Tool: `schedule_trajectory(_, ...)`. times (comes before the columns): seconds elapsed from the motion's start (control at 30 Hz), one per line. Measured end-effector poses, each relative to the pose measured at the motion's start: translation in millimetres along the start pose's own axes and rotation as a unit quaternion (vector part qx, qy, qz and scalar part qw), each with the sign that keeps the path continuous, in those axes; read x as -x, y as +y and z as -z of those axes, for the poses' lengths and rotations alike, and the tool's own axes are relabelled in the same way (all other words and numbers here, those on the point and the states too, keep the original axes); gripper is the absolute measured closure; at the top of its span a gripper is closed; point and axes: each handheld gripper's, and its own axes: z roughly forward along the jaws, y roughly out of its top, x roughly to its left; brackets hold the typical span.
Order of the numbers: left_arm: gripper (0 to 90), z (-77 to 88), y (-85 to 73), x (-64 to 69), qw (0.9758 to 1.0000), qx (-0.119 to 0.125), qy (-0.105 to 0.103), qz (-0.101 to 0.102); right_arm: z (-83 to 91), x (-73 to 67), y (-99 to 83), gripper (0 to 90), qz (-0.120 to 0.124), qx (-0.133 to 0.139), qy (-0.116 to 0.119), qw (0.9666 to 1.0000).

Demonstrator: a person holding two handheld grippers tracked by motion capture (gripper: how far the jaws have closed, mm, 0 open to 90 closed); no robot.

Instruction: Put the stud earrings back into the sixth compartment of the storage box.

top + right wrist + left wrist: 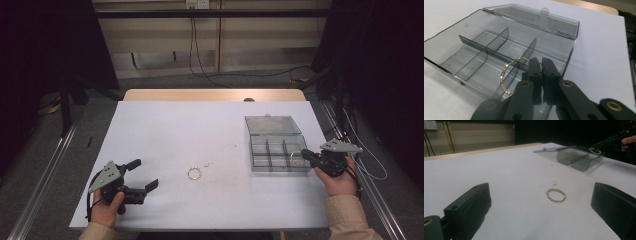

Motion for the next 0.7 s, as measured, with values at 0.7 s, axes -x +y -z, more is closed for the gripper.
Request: schedule_trajectory(0.7,2.6,-1.0,1.0,1.1,1.0000,-0.001,-0.007,-0.005,-8.8,-48.1,32.5,52.2,-0.009,0.043,0.048,0.9979)
